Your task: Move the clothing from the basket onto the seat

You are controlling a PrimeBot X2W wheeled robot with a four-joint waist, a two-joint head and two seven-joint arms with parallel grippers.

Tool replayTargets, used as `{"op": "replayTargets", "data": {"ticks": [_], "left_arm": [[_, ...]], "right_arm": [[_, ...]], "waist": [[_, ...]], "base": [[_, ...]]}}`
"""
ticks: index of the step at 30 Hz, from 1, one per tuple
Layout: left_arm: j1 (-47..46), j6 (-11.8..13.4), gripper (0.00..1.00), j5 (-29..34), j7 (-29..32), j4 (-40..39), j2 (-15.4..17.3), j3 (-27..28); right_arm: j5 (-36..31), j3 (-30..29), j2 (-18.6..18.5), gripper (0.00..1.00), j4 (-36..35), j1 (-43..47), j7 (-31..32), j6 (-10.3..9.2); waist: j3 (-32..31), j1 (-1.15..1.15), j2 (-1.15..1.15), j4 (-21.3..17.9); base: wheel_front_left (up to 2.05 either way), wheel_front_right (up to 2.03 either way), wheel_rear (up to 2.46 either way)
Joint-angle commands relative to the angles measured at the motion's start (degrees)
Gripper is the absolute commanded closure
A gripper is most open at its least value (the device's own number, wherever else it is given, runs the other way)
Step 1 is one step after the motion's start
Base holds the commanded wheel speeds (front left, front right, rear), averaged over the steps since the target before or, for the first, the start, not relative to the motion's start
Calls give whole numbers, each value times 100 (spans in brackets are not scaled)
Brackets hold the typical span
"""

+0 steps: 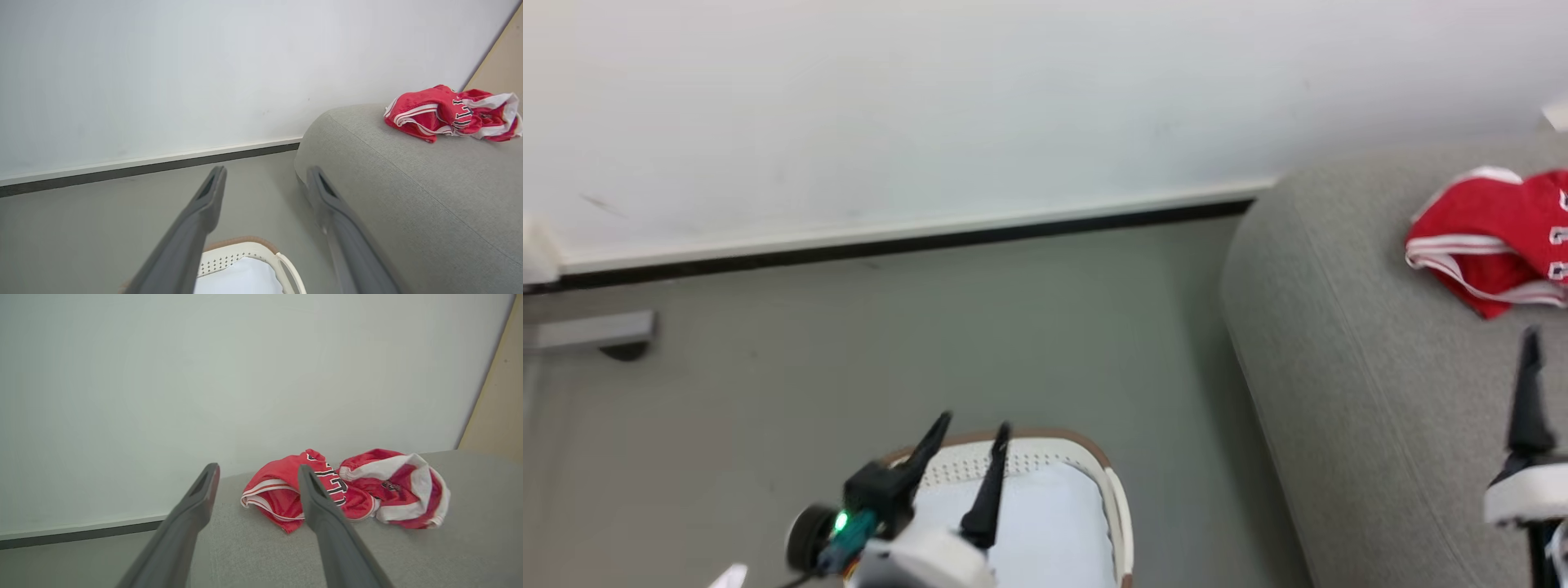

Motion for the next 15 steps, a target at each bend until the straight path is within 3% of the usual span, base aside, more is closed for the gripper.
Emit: {"op": "replayTargets", "data": {"ticks": [1, 9, 15], "left_arm": [[247, 30, 0, -29, -53, 59, 60, 76], [1056, 103, 0, 23, -84, 89, 55, 855], [1386, -167, 0, 272, -85, 151, -90, 1366]], "right_arm": [[-45, 111, 55, 0, -98, 279, 3, -13], [-272, 778, 306, 0, -558, 1188, 3, -13], [-436, 915, 425, 0, -688, 1667, 3, -13]], "waist": [[-384, 2, 0, 337], [-704, 2, 0, 711], [-852, 2, 0, 885]], "base": [[0, 0, 0], [0, 0, 0], [0, 0, 0]]}}
